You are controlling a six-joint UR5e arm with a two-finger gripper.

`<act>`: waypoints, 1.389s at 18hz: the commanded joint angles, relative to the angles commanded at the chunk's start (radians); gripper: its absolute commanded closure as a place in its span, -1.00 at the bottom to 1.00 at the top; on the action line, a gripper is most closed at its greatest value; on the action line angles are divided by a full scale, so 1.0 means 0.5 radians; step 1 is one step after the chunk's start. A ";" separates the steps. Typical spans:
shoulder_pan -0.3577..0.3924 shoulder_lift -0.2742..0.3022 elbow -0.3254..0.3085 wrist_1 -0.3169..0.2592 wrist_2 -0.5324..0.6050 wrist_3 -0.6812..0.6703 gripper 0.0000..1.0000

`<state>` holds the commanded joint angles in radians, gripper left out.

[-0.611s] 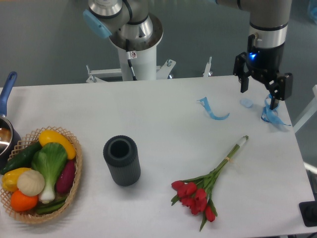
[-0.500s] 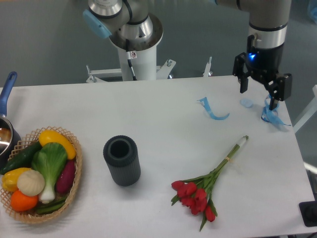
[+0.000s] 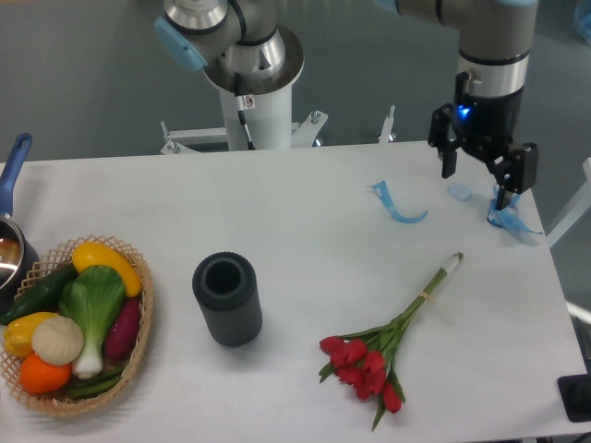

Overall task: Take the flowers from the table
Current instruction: 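Open the gripper and start moving it away from the blue ribbon, then move the open gripper over the green stems of the red tulips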

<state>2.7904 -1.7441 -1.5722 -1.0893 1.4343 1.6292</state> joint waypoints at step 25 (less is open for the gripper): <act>-0.264 -0.620 -0.096 0.365 -0.031 -0.549 -1.00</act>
<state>2.6584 -2.0539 -1.6200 -0.9066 1.4189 1.3545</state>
